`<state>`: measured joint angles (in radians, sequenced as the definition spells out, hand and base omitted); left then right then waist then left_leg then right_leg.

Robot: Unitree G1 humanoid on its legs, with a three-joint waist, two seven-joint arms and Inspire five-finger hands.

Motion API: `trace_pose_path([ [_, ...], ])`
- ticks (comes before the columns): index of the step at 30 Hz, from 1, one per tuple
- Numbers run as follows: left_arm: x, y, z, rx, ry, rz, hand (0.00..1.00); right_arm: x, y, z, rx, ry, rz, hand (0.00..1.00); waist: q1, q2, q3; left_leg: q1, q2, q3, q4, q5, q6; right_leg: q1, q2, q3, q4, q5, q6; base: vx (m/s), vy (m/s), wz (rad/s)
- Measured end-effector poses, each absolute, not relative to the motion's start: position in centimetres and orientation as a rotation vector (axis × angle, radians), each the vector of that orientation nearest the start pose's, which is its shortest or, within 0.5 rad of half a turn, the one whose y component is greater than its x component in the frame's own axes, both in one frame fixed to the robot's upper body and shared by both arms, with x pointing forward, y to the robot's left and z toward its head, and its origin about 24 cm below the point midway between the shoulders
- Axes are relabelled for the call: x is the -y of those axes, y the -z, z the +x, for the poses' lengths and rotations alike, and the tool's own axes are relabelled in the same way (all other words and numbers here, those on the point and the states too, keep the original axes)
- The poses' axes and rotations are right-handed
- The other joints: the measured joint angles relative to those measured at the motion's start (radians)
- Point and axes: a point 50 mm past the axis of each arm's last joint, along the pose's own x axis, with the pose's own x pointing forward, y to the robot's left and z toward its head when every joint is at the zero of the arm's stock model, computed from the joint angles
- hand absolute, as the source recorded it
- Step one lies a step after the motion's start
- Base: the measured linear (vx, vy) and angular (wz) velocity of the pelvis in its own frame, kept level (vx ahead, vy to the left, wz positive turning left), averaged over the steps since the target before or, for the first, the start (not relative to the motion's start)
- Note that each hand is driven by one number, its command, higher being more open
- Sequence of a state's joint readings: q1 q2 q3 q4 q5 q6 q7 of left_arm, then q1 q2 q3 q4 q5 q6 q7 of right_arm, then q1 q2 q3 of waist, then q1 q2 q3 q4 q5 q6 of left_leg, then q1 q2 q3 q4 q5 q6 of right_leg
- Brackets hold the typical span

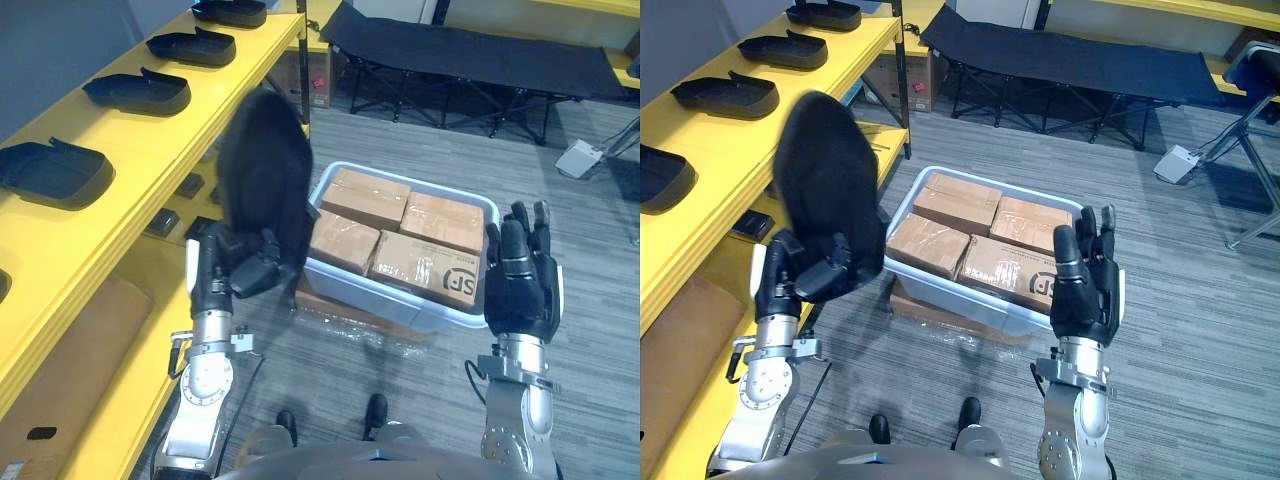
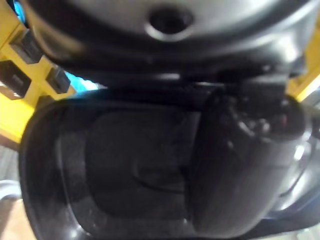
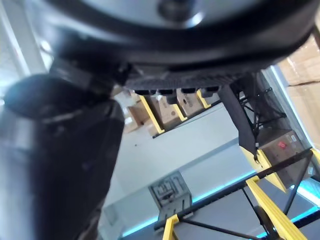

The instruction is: Walk over and take three plastic housings, then place them on the shelf

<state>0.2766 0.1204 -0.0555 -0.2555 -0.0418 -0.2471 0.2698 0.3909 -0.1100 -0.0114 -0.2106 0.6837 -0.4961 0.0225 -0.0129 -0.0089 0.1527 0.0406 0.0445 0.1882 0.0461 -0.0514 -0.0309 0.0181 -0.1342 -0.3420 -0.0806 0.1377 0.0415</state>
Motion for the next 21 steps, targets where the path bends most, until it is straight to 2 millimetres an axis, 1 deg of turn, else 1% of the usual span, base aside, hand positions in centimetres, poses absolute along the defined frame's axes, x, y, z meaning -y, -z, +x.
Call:
trace_pose_path([
  [1,-18.3,-7.4,19.3,0.277,-0.272,-0.034,0.0,21.4,-5.3,16.3,0.351,0.268,0.511,1.0,-0.003,0.004,-0.002,0.0,0.0,0.0,0.0,-0.001,0.0,0.0,0.0,-0.001,-0.003,-0.001,0.0,0.0,0.0,0.0],
  [4,-19.3,-8.8,18.8,0.38,-0.354,-0.14,0.0,21.6,-5.2,16.3,0.345,0.273,0.504,1.0,-0.005,0.017,-0.01,-0.003,0.0,-0.007,-0.001,0.0,0.0,0.0,0.0,-0.008,-0.004,-0.004,-0.003,0.0,0.005,0.04],
  [5,-19.6,-9.0,18.7,0.396,-0.376,-0.153,0.0,21.6,-5.1,16.3,0.342,0.269,0.502,1.0,-0.005,0.02,-0.012,-0.004,0.0,-0.009,0.0,0.0,0.0,0.0,0.0,-0.011,-0.004,-0.004,-0.003,0.01,0.003,0.13],
  [7,-20.8,-9.6,18.3,0.438,-0.473,-0.166,0.0,21.7,-4.7,16.8,0.32,0.253,0.499,1.0,-0.003,0.032,-0.019,-0.017,-0.001,-0.035,0.003,0.002,0.0,0.002,-0.001,-0.033,-0.004,-0.005,-0.004,0.01,-0.001,0.3],
  [9,-22.3,-9.8,17.6,0.455,-0.59,-0.187,0.0,21.3,-3.7,17.3,0.244,0.236,0.467,1.0,0.015,0.04,-0.025,-0.031,-0.003,-0.091,0.003,0.013,-0.003,0.02,-0.002,-0.094,-0.004,-0.012,-0.004,0.02,-0.012,0.65],
  [10,-22.5,-9.7,17.4,0.453,-0.606,-0.187,0.0,21.2,-3.5,17.4,0.235,0.232,0.461,1.0,0.017,0.04,-0.025,-0.032,-0.003,-0.099,0.003,0.015,-0.003,0.023,-0.002,-0.101,-0.004,-0.013,-0.004,0.02,-0.02,0.72],
  [11,-23.3,-9.4,16.6,0.439,-0.672,-0.182,0.0,20.7,-3.1,17.9,0.2,0.207,0.444,1.0,0.03,0.041,-0.025,-0.035,-0.003,-0.13,0.003,0.02,-0.006,0.036,-0.002,-0.132,-0.004,-0.019,-0.005,0.03,-0.03,0.78],
  [12,-24.1,-8.9,15.5,0.418,-0.745,-0.172,0.0,19.8,-2.7,18.4,0.161,0.178,0.412,1.0,0.052,0.042,-0.025,-0.042,-0.004,-0.169,0.004,0.027,-0.01,0.056,0.0,-0.177,-0.004,-0.03,-0.003,0.02,-0.038,0.9],
  [13,-24.4,-8.7,15.1,0.407,-0.768,-0.166,0.0,19.4,-2.6,18.6,0.149,0.168,0.401,1.0,0.06,0.042,-0.026,-0.05,-0.005,-0.188,0.004,0.031,-0.012,0.063,0.0,-0.198,-0.003,-0.034,-0.003,0.03,-0.048,0.95],
  [15,-25.1,-8.1,13.9,0.373,-0.825,-0.155,0.0,18.8,-2.4,19.1,0.126,0.146,0.39,1.0,0.088,0.043,-0.027,-0.059,-0.01,-0.239,0.002,0.044,-0.015,0.084,0.0,-0.254,0.001,-0.045,-0.002,0.01,-0.042,0.93],
  [16,-25.6,-7.5,12.9,0.344,-0.858,-0.169,0.0,18.5,-2.3,19.3,0.112,0.134,0.393,1.0,0.105,0.047,-0.028,-0.071,-0.016,-0.28,0.001,0.055,-0.018,0.103,-0.002,-0.308,0.002,-0.054,0.002,-0.01,-0.033,1.41],
  [17,-25.9,-7.0,12.0,0.316,-0.883,-0.179,0.0,18.3,-2.1,19.6,0.102,0.137,0.376,1.0,0.116,0.052,-0.03,-0.089,-0.004,-0.24,0.002,0.044,-0.001,0.129,-0.006,-0.377,0.002,-0.061,0.008,-0.01,-0.033,1.6],
  [18,-26.1,-6.9,11.6,0.307,-0.883,-0.185,0.0,18.3,-2.1,19.6,0.098,0.145,0.362,1.0,0.117,0.054,-0.029,-0.096,0.013,-0.182,0.008,0.044,0.0,0.147,-0.008,-0.423,0.002,-0.064,0.011,0.0,0.002,2.11],
  [19,-26.2,-6.6,11.1,0.295,-0.857,-0.194,0.0,18.5,-1.9,19.4,0.086,0.171,0.341,1.0,0.104,0.055,-0.029,-0.113,0.056,-0.048,0.032,0.053,0.013,0.188,-0.013,-0.515,0.004,-0.075,0.024,0.01,0.033,2.35],
  [20,-26.2,-6.4,10.6,0.293,-0.833,-0.208,0.0,18.9,-1.7,19.3,0.075,0.197,0.316,1.0,0.104,0.06,-0.027,-0.124,0.091,0.065,0.062,0.061,0.015,0.217,-0.024,-0.593,0.025,-0.093,0.043,0.01,0.061,2.29],
  [21,-26.2,-6.3,10.2,0.297,-0.823,-0.222,0.0,19.0,-1.7,19.3,0.071,0.202,0.31,1.0,0.105,0.063,-0.026,-0.125,0.104,0.106,0.071,0.068,0.005,0.224,-0.032,-0.62,0.04,-0.105,0.054,-0.02,0.137,1.73],
])
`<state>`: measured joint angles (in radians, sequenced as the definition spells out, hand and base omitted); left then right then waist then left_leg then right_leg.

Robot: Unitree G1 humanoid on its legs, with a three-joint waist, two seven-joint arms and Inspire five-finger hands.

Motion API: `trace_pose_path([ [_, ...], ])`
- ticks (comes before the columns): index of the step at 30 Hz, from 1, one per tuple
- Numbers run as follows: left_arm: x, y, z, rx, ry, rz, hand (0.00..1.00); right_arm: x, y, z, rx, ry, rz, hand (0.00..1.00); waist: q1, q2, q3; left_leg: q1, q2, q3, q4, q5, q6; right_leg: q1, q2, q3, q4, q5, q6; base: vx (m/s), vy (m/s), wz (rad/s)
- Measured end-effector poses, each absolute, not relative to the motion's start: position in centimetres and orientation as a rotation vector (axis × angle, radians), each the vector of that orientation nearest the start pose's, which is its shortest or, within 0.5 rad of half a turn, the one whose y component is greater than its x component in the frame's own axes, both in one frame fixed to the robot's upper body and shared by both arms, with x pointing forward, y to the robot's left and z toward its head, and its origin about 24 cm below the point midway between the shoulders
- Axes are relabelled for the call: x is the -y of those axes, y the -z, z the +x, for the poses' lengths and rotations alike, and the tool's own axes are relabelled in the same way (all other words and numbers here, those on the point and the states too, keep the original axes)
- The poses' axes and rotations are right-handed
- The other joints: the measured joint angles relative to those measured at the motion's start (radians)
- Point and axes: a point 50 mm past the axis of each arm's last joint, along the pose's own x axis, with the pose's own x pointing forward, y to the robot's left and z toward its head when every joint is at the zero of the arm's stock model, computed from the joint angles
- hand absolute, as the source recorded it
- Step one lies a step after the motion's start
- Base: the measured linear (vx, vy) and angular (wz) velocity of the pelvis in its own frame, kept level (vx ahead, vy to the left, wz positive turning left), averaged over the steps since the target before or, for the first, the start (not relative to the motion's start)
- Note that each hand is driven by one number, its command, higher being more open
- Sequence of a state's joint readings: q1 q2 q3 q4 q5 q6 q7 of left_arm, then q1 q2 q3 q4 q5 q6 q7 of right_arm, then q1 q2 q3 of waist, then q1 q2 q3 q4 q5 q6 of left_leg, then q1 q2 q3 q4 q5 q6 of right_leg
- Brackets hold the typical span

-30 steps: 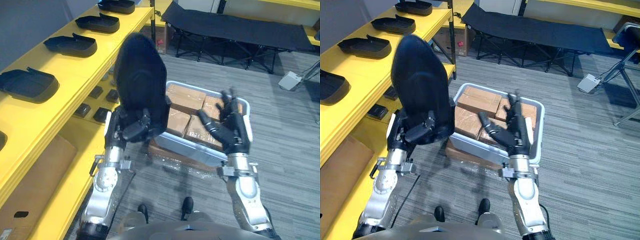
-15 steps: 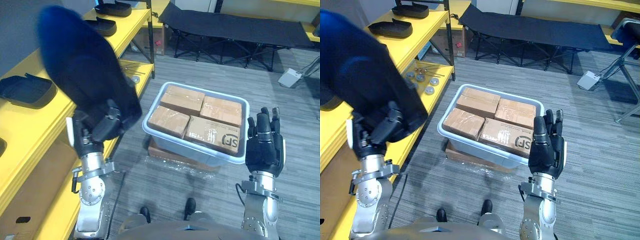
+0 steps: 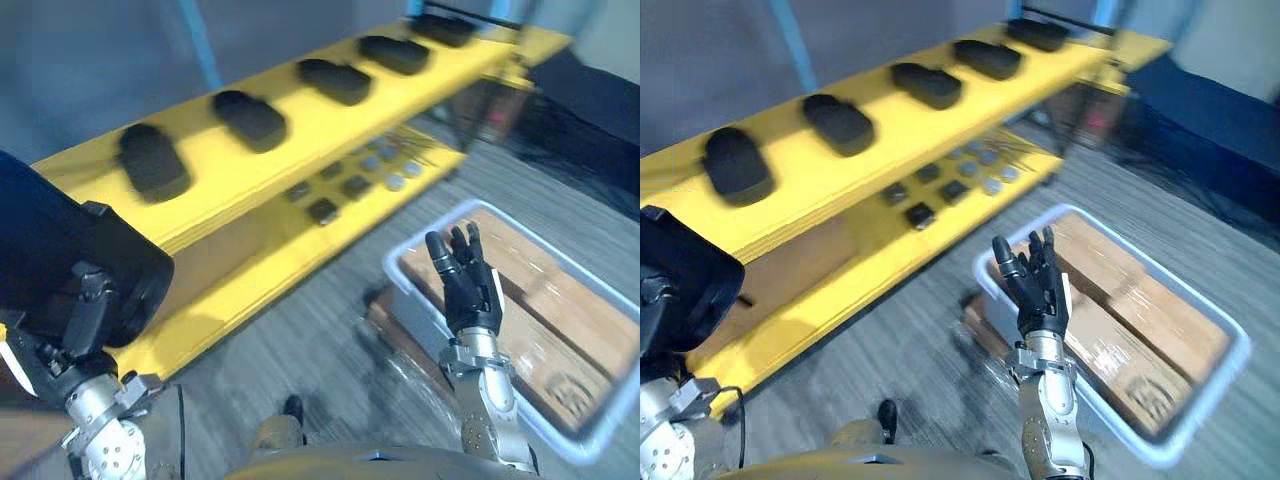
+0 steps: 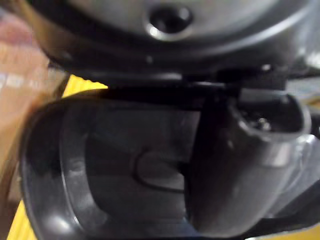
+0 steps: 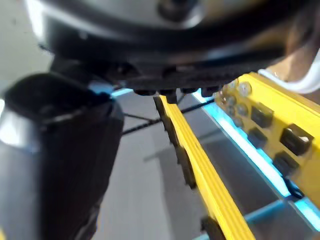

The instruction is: Walk over and take three plastic housings, then place them on the shelf

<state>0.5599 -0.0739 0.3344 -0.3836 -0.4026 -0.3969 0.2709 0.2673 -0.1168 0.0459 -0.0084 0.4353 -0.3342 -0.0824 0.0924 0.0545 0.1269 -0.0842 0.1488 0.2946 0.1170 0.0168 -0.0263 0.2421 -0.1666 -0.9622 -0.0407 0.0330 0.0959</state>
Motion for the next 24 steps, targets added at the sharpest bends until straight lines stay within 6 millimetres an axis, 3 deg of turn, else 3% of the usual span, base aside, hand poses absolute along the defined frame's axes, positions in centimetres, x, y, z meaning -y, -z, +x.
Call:
trace_pose_path([
  [3,-26.1,-6.6,8.9,0.33,-0.836,-0.241,0.0,18.2,-1.2,19.3,0.047,0.19,0.292,1.0,0.037,0.003,0.001,0.001,-0.017,0.028,-0.005,0.007,-0.004,0.001,-0.054,-0.018,0.076,-0.047,0.026,0.0,0.188,0.58],
  [7,-25.5,-9.0,9.1,0.452,-0.79,-0.184,0.0,15.8,-0.3,19.2,0.002,0.016,0.378,1.0,0.038,-0.005,0.008,0.018,-0.051,0.079,-0.013,-0.011,0.019,-0.026,-0.113,0.053,0.125,-0.051,0.028,0.02,0.166,-0.26],
  [11,-24.7,-10.9,10.3,0.549,-0.666,-0.058,0.0,14.9,0.1,19.4,-0.018,-0.065,0.399,1.0,0.034,-0.01,0.023,-0.036,-0.037,0.094,0.161,-0.122,0.039,-0.048,-0.166,0.095,0.207,-0.086,0.064,0.01,0.149,-0.21],
  [13,-24.6,-11.5,10.9,0.578,-0.61,-0.029,0.0,14.7,0.5,20.0,-0.034,-0.059,0.4,1.0,0.034,-0.027,0.025,-0.042,-0.054,0.088,0.197,-0.155,0.049,-0.049,-0.21,0.092,0.266,-0.114,0.077,0.03,0.152,0.16],
  [14,-24.5,-11.8,11.3,0.597,-0.588,-0.014,0.0,14.7,0.5,20.3,-0.039,-0.045,0.4,1.0,0.036,-0.046,0.025,-0.039,-0.083,0.079,0.19,-0.163,0.056,-0.05,-0.245,0.085,0.302,-0.128,0.064,0.11,0.171,0.42],
  [15,-24.4,-12.0,11.6,0.606,-0.586,0.008,0.0,14.9,0.3,20.6,-0.028,-0.032,0.395,1.0,0.036,-0.051,0.032,-0.028,-0.108,0.059,0.175,-0.166,0.065,-0.06,-0.273,0.097,0.372,-0.132,-0.026,0.1,0.141,0.53],
  [16,-24.3,-12.0,11.6,0.606,-0.584,0.011,0.0,15.1,0.2,20.7,-0.022,-0.021,0.391,1.0,0.032,-0.047,0.033,-0.025,-0.114,0.046,0.172,-0.167,0.074,-0.083,-0.289,0.144,0.427,-0.111,-0.074,0.15,0.196,0.72],
  [17,-24.3,-12.2,11.8,0.611,-0.578,0.039,0.0,15.3,0.0,20.9,-0.01,-0.006,0.393,1.0,0.015,-0.047,0.034,-0.007,-0.131,0.006,0.142,-0.16,0.087,-0.147,-0.304,0.296,0.546,-0.051,-0.109,0.1,0.136,0.77],
  [18,-24.3,-12.3,11.9,0.619,-0.571,0.05,0.0,15.4,0.0,20.9,-0.001,0.005,0.397,1.0,0.008,-0.049,0.033,0.002,-0.138,-0.024,0.121,-0.152,0.092,-0.171,-0.3,0.364,0.592,-0.064,-0.092,0.16,0.12,1.16],
  [19,-24.3,-12.8,12.4,0.645,-0.558,0.052,0.0,15.5,-0.4,21.0,0.022,0.015,0.406,1.0,-0.013,-0.051,0.034,0.009,-0.14,-0.08,0.086,-0.135,0.113,-0.217,-0.244,0.461,0.65,-0.139,-0.062,0.17,-0.003,1.24],
  [20,-24.2,-13.0,13.0,0.67,-0.554,0.035,0.0,15.7,-0.9,21.1,0.051,0.019,0.402,1.0,-0.022,-0.056,0.035,0.026,-0.144,-0.123,0.052,-0.119,0.118,-0.247,-0.168,0.511,0.642,-0.202,-0.069,0.18,-0.021,1.2],
  [22,-24.3,-13.0,13.7,0.684,-0.559,0.004,0.0,16.6,-1.9,21.2,0.113,0.034,0.359,1.0,-0.037,-0.055,0.035,0.055,-0.16,-0.184,0.012,-0.105,0.113,-0.275,-0.067,0.557,0.548,-0.253,-0.083,0.22,-0.004,1.11],
  [23,-24.0,-12.8,14.3,0.683,-0.548,-0.018,0.0,17.3,-2.8,21.2,0.168,0.057,0.346,1.0,-0.049,-0.054,0.035,0.061,-0.171,-0.225,0.001,-0.095,0.104,-0.303,-0.013,0.607,0.477,-0.257,-0.086,0.23,-0.015,1.14],
  [24,-23.9,-12.6,14.7,0.681,-0.538,-0.03,0.0,17.7,-3.3,21.2,0.199,0.071,0.337,1.0,-0.051,-0.056,0.033,0.061,-0.177,-0.245,0.003,-0.094,0.104,-0.318,0.01,0.641,0.447,-0.256,-0.085,0.24,-0.038,1.15],
])
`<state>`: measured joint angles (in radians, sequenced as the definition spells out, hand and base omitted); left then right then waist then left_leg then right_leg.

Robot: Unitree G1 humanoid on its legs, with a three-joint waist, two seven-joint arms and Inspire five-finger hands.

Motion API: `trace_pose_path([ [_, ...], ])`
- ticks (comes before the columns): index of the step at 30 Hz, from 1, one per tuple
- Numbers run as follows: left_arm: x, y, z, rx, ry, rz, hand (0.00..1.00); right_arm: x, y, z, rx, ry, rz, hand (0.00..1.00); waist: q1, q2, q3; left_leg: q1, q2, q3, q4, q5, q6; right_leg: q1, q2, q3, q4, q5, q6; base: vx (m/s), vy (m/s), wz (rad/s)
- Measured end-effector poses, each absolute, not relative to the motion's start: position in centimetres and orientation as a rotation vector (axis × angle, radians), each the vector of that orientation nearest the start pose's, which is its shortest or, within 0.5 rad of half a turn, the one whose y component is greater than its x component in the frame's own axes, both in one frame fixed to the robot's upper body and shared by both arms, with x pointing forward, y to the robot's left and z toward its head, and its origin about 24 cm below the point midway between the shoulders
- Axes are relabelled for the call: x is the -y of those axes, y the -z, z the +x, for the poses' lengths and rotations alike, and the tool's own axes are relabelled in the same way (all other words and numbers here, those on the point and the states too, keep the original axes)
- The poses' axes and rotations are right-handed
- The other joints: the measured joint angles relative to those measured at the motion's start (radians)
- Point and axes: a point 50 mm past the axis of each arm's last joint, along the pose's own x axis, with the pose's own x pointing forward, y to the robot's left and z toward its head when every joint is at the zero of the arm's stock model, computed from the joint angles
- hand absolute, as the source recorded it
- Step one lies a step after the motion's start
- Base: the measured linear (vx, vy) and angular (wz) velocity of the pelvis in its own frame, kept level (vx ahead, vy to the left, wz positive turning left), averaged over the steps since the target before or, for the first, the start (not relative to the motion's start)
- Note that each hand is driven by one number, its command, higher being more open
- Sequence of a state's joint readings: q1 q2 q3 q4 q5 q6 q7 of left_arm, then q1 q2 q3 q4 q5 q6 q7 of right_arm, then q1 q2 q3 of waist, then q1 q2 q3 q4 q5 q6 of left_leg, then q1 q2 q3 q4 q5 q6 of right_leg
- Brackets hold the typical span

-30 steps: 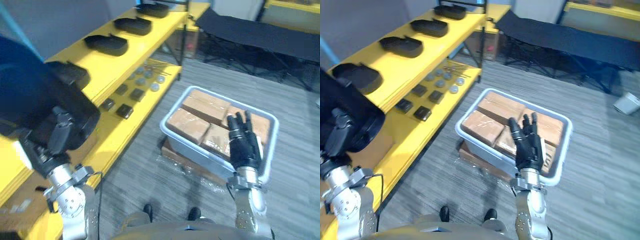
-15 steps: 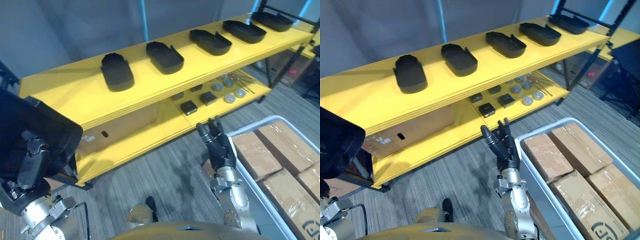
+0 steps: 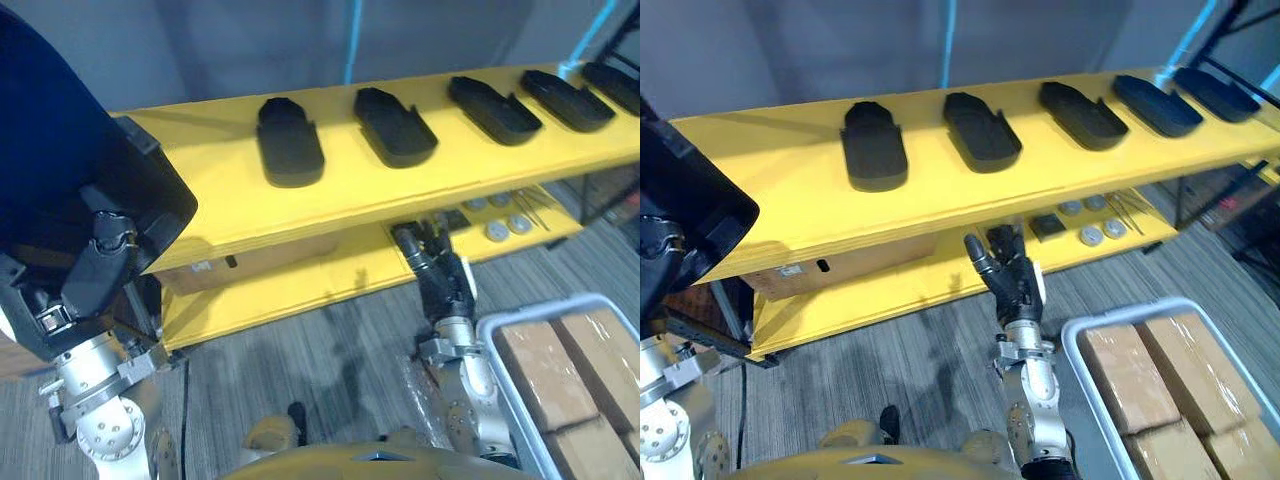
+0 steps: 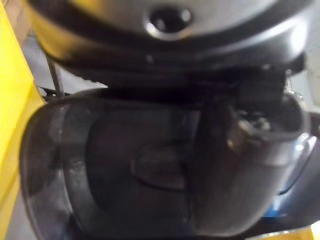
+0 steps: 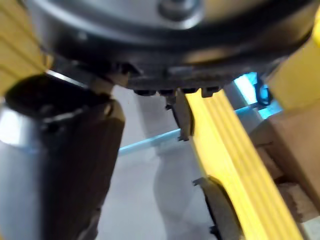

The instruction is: Walk over and take three plastic housings, then place them on the shelf

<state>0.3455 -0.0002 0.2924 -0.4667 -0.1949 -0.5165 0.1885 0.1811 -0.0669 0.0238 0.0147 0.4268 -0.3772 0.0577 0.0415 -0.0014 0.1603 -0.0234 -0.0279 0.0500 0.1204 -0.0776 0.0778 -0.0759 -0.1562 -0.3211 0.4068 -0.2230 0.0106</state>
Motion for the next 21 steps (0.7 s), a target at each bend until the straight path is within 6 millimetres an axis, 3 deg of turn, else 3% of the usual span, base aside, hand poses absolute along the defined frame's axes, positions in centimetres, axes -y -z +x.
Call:
trace_pose_path([
  [2,-22.9,-11.6,15.5,0.635,-0.486,-0.072,0.0,18.9,-4.9,21.1,0.288,0.116,0.29,1.0,-0.02,-0.004,-0.002,0.001,-0.024,-0.073,0.022,0.0,-0.007,-0.043,0.046,0.12,-0.093,0.029,0.009,0.24,-0.063,1.18],
  [3,-22.6,-11.4,15.7,0.623,-0.474,-0.079,0.0,18.9,-5.3,21.1,0.307,0.124,0.292,1.0,-0.022,-0.012,-0.005,0.001,-0.035,-0.088,0.029,-0.004,-0.011,-0.046,0.043,0.138,-0.119,0.071,0.003,0.27,-0.132,1.01],
  [4,-22.1,-11.0,15.9,0.602,-0.452,-0.095,0.0,18.9,-6.1,21.1,0.349,0.131,0.294,1.0,-0.022,-0.023,-0.006,0.004,-0.049,-0.101,0.054,-0.034,-0.026,-0.04,0.033,0.142,-0.138,0.142,0.021,0.23,-0.129,0.56],
  [6,-21.6,-10.5,15.8,0.565,-0.45,-0.103,0.0,18.5,-7.5,21.8,0.416,0.125,0.305,1.0,-0.004,-0.011,-0.013,0.007,-0.018,-0.102,0.077,-0.058,-0.051,0.008,0.064,0.122,-0.191,0.148,0.014,0.25,-0.15,0.23],
  [9,-21.6,-10.4,15.8,0.557,-0.455,-0.12,0.0,18.7,-9.2,21.6,0.51,0.164,0.283,1.0,0.009,-0.009,-0.014,0.024,0.003,-0.105,0.072,-0.067,-0.065,0.042,0.086,0.107,-0.223,0.15,0.011,0.14,-0.089,0.1],
  [14,-21.9,-9.6,15.1,0.53,-0.496,-0.211,0.0,19.0,-10.7,20.6,0.629,0.212,0.274,1.0,0.012,-0.008,-0.018,0.028,0.002,-0.105,0.07,-0.07,-0.069,0.071,0.087,0.101,-0.25,0.149,0.01,0.04,0.013,0.12],
  [16,-21.6,-9.5,15.2,0.524,-0.48,-0.21,0.0,19.6,-10.3,19.8,0.622,0.288,0.228,1.0,0.005,-0.009,-0.018,0.007,-0.002,-0.07,0.087,-0.07,-0.07,0.095,0.074,0.054,-0.265,0.148,0.009,-0.03,0.046,0.72],
  [17,-21.0,-9.6,15.4,0.524,-0.447,-0.223,0.0,20.3,-9.8,19.2,0.601,0.352,0.207,1.0,-0.002,-0.004,-0.018,-0.007,0.008,0.011,0.09,-0.079,-0.079,0.115,0.062,0.006,-0.279,0.148,0.009,-0.06,0.054,0.94],
  [18,-20.7,-9.5,15.5,0.523,-0.429,-0.228,0.0,20.6,-9.5,18.8,0.588,0.389,0.196,1.0,-0.012,0.002,-0.022,-0.008,0.028,0.073,0.082,-0.119,-0.066,0.124,0.058,-0.024,-0.283,0.148,0.009,-0.07,0.067,1.19],
  [19,-20.3,-9.5,15.5,0.517,-0.401,-0.233,0.0,21.1,-8.7,17.9,0.554,0.46,0.204,1.0,-0.017,0.004,-0.024,-0.002,0.073,0.194,0.089,-0.123,-0.072,0.137,0.042,-0.058,-0.279,0.143,0.005,-0.04,0.097,1.14],
  [21,-20.0,-9.4,15.5,0.515,-0.384,-0.24,0.0,21.9,-7.9,17.0,0.523,0.52,0.193,1.0,-0.028,0.018,-0.03,0.002,0.06,0.226,0.05,-0.052,-0.062,0.128,0.011,-0.078,-0.243,0.118,0.022,-0.02,0.134,0.86],
])
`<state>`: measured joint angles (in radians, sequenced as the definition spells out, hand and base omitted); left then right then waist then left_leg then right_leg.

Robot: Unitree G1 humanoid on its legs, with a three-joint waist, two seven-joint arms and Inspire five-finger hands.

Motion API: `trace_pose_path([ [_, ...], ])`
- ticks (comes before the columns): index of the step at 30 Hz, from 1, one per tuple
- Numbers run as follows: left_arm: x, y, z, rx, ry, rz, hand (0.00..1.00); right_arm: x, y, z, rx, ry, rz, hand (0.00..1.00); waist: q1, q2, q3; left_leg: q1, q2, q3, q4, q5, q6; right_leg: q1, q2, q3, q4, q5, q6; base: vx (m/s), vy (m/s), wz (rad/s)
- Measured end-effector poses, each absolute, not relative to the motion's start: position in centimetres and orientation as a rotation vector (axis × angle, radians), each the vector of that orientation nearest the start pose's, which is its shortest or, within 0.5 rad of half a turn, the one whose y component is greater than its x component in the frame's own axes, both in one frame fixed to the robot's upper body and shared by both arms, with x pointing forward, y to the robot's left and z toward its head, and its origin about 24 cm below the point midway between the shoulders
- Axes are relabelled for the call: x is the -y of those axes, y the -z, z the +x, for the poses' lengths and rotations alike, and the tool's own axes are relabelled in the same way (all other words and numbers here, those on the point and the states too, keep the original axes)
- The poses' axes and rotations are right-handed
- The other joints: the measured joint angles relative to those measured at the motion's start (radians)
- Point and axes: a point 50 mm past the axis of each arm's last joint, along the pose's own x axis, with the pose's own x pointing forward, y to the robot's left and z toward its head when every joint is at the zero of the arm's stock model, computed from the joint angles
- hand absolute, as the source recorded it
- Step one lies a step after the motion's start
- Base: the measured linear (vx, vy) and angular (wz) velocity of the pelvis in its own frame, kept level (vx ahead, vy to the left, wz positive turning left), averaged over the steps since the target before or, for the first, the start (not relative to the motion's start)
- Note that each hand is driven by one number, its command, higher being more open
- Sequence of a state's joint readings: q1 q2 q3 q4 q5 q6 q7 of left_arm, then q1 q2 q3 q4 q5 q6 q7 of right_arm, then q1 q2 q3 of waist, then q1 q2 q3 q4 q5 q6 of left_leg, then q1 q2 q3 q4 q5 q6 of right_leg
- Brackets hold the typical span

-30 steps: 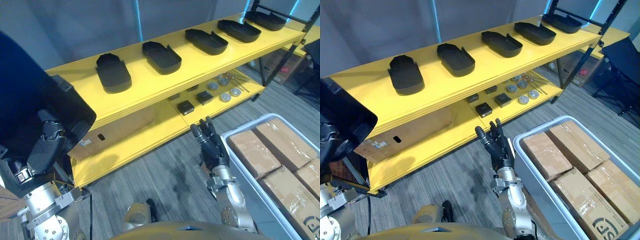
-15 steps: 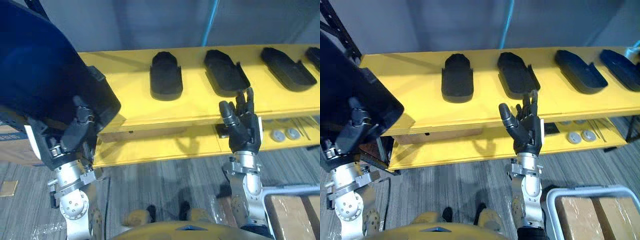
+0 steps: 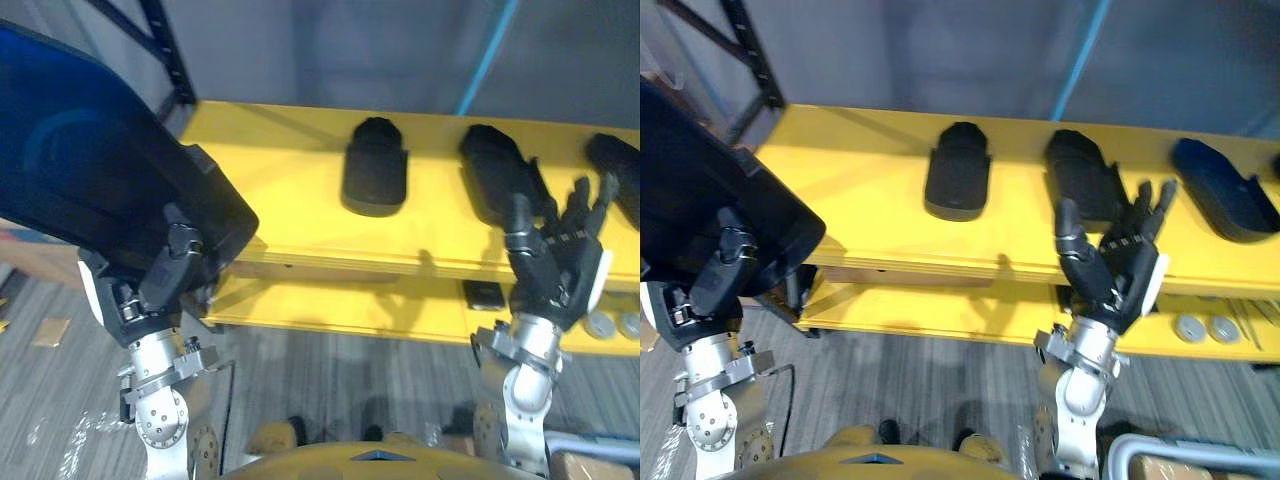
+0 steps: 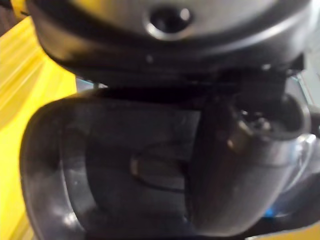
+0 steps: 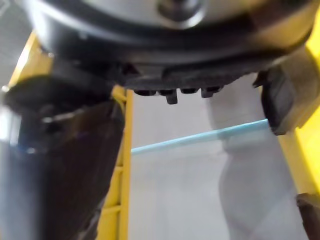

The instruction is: Walk over and take three plastic housings, then place them on the shelf

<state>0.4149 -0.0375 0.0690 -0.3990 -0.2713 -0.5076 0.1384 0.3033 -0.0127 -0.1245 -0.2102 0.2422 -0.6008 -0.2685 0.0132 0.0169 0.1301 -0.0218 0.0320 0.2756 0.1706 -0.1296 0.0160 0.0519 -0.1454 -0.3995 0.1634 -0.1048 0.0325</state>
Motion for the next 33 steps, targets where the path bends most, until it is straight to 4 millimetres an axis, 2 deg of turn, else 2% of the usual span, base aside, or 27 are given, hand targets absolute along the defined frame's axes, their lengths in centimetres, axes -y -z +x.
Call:
trace_pose_path([
  [1,-20.1,-9.4,15.3,0.518,-0.389,-0.236,0.0,22.2,-7.6,16.8,0.512,0.524,0.18,1.0,-0.009,0.008,-0.003,0.008,-0.027,-0.015,-0.033,0.034,0.002,-0.007,-0.014,-0.009,0.007,-0.004,0.001,-0.03,0.131,0.58],
  [2,-20.3,-9.4,15.3,0.524,-0.393,-0.219,0.0,22.5,-7.5,16.8,0.508,0.519,0.165,1.0,-0.018,0.011,0.0,-0.013,-0.056,-0.03,-0.018,0.061,-0.016,-0.011,-0.038,-0.017,0.009,-0.012,0.006,-0.04,0.122,0.67],
  [3,-20.4,-9.3,15.5,0.527,-0.39,-0.211,0.0,22.7,-7.4,16.9,0.507,0.514,0.162,1.0,-0.026,0.004,0.004,-0.045,-0.079,-0.041,0.026,0.076,-0.04,-0.011,-0.069,-0.022,0.007,-0.013,0.017,-0.09,0.151,0.77],
  [4,-20.4,-9.2,16.2,0.531,-0.369,-0.2,0.0,23.1,-7.0,17.3,0.495,0.502,0.152,1.0,-0.04,-0.047,0.033,-0.108,-0.096,-0.047,0.155,0.078,-0.058,-0.002,-0.149,-0.036,0.017,-0.009,0.048,-0.11,0.139,0.44],
  [5,-20.6,-9.0,16.4,0.526,-0.361,-0.18,0.0,23.1,-6.8,17.7,0.482,0.478,0.145,1.0,-0.029,-0.039,0.033,-0.129,-0.039,-0.017,0.222,0.031,-0.028,0.005,-0.166,-0.03,0.021,-0.006,0.053,-0.11,0.135,0.16],
  [6,-20.7,-8.9,16.5,0.517,-0.356,-0.135,0.0,23.0,-6.9,17.9,0.481,0.454,0.134,1.0,-0.027,-0.02,0.031,-0.128,0.039,-0.007,0.245,0.023,-0.044,0.012,-0.166,-0.015,0.032,-0.011,0.059,-0.07,0.13,-0.27],
  [7,-20.8,-8.9,16.6,0.513,-0.342,-0.081,0.0,23.1,-7.1,18.0,0.486,0.417,0.112,1.0,-0.03,0.004,0.025,-0.118,0.12,-0.016,0.224,0.037,-0.052,0.009,-0.175,0.004,0.061,-0.027,0.083,-0.05,0.244,-0.33],
  [8,-20.8,-9.0,16.7,0.517,-0.326,-0.049,0.0,23.1,-7.2,18.2,0.487,0.392,0.097,1.0,-0.028,0.017,0.02,-0.091,0.152,-0.028,0.182,0.076,-0.045,-0.005,-0.198,0.029,0.1,-0.045,0.11,-0.03,0.361,-0.44],
  [9,-20.7,-9.2,16.9,0.522,-0.309,-0.018,0.0,23.3,-7.4,18.3,0.493,0.369,0.078,1.0,-0.028,0.028,0.014,-0.064,0.16,-0.037,0.138,0.186,-0.037,-0.032,-0.224,0.068,0.149,-0.066,0.138,0.0,0.424,-0.62],
  [10,-20.8,-9.2,17.0,0.514,-0.294,0.046,0.0,23.6,-7.6,18.9,0.501,0.344,0.055,1.0,-0.037,0.046,0.001,-0.042,0.124,-0.043,0.137,0.139,-0.083,-0.061,-0.256,0.128,0.183,-0.08,0.159,0.02,0.457,-0.43],
  [12,-21.0,-9.8,18.0,0.515,-0.236,0.122,0.0,23.6,-7.6,19.2,0.503,0.342,0.057,1.0,-0.078,0.053,-0.009,-0.036,0.078,-0.028,0.111,0.075,-0.081,-0.069,-0.291,0.171,0.178,-0.074,0.159,0.02,0.363,0.11],
  [13,-21.0,-10.2,18.6,0.523,-0.201,0.143,0.0,23.6,-7.3,19.3,0.492,0.35,0.061,1.0,-0.087,0.058,-0.012,-0.026,0.058,-0.027,0.082,0.049,-0.102,-0.068,-0.304,0.175,0.168,-0.062,0.173,0.0,0.375,0.26],
  [14,-21.3,-10.8,19.2,0.533,-0.172,0.164,0.0,23.5,-6.6,19.5,0.462,0.359,0.073,1.0,-0.092,0.045,-0.006,-0.01,0.026,-0.023,0.052,0.04,-0.101,-0.06,-0.326,0.182,0.144,-0.026,0.189,0.01,0.374,0.05],
  [16,-21.5,-10.9,19.8,0.506,-0.151,0.172,0.0,22.9,-5.7,19.7,0.405,0.36,0.094,1.0,-0.088,0.036,-0.002,0.001,0.011,-0.016,0.024,0.047,-0.09,-0.034,-0.327,0.179,0.083,0.055,0.187,0.0,0.259,-0.09],
  [17,-21.7,-10.8,20.0,0.48,-0.139,0.175,0.0,22.5,-5.4,19.7,0.391,0.37,0.119,1.0,-0.085,0.037,-0.002,0.01,0.012,-0.005,0.0,0.051,-0.084,-0.034,-0.32,0.158,0.058,0.106,0.174,-0.02,0.169,-0.2],
  [19,-21.9,-10.4,20.0,0.438,-0.106,0.155,0.0,22.0,-5.0,19.5,0.377,0.391,0.122,1.0,-0.069,0.037,-0.002,0.028,0.023,0.029,-0.032,0.05,-0.079,-0.036,-0.297,0.092,0.02,0.167,0.122,-0.03,0.135,-0.43],
  [20,-22.0,-10.2,20.0,0.42,-0.099,0.122,0.0,21.7,-4.8,19.4,0.364,0.387,0.11,1.0,-0.068,0.036,-0.003,0.029,0.041,0.048,-0.049,0.04,-0.064,-0.041,-0.26,0.08,0.006,0.158,0.106,-0.03,0.051,-0.37],
  [21,-22.1,-10.1,20.0,0.411,-0.099,0.101,0.0,21.5,-4.6,19.3,0.353,0.382,0.108,1.0,-0.072,0.041,-0.001,0.026,0.052,0.05,-0.056,0.043,-0.062,-0.046,-0.225,0.087,0.009,0.131,0.109,-0.02,0.0,-0.34],
  [22,-22.1,-9.8,20.1,0.394,-0.106,0.059,0.0,21.3,-4.3,19.2,0.327,0.373,0.101,1.0,-0.074,0.034,-0.005,0.023,0.067,0.05,-0.073,0.056,-0.063,-0.053,-0.16,0.095,-0.021,0.084,0.092,0.0,-0.036,-0.13],
  [23,-21.9,-9.6,20.3,0.375,-0.113,0.023,0.0,21.4,-4.0,19.0,0.298,0.378,0.077,1.0,-0.087,0.023,-0.011,0.001,0.066,0.045,-0.071,0.073,-0.073,-0.04,-0.132,0.127,-0.083,0.099,0.085,0.01,-0.027,-0.04],
  [25,-21.4,-9.0,20.5,0.336,-0.097,-0.019,0.0,22.0,-3.1,18.3,0.224,0.418,0.05,1.0,-0.104,0.024,-0.009,-0.017,0.064,0.04,-0.077,0.086,-0.076,-0.041,-0.127,0.128,-0.118,0.127,0.109,0.02,0.003,0.12],
  [26,-20.9,-8.3,20.6,0.299,-0.077,-0.031,0.0,22.8,-2.0,17.1,0.144,0.462,0.019,1.0,-0.106,0.033,-0.005,-0.012,0.065,0.04,-0.085,0.092,-0.078,-0.038,-0.124,0.13,-0.119,0.129,0.113,0.04,-0.008,0.07],
  [27,-20.7,-8.0,20.7,0.28,-0.065,-0.039,0.0,23.2,-1.4,16.5,0.1,0.482,0.011,1.0,-0.107,0.037,-0.003,-0.004,0.066,0.04,-0.093,0.098,-0.08,-0.033,-0.123,0.131,-0.119,0.129,0.113,0.04,-0.02,0.04],
  [29,-20.4,-7.2,20.2,0.244,-0.049,-0.093,0.0,24.6,1.1,14.0,-0.057,0.534,-0.008,1.0,-0.119,0.047,-0.003,0.023,0.075,0.054,-0.132,0.117,-0.089,-0.032,-0.11,0.142,-0.114,0.129,0.113,0.04,-0.028,-0.11],
  [33,-20.6,-7.3,20.3,0.254,-0.039,-0.196,0.0,25.5,4.5,10.5,-0.265,0.584,-0.028,1.0,-0.13,0.046,-0.003,0.07,0.093,0.109,-0.175,0.124,-0.101,-0.035,-0.089,0.186,-0.106,0.117,0.111,0.0,-0.03,-0.35],
])
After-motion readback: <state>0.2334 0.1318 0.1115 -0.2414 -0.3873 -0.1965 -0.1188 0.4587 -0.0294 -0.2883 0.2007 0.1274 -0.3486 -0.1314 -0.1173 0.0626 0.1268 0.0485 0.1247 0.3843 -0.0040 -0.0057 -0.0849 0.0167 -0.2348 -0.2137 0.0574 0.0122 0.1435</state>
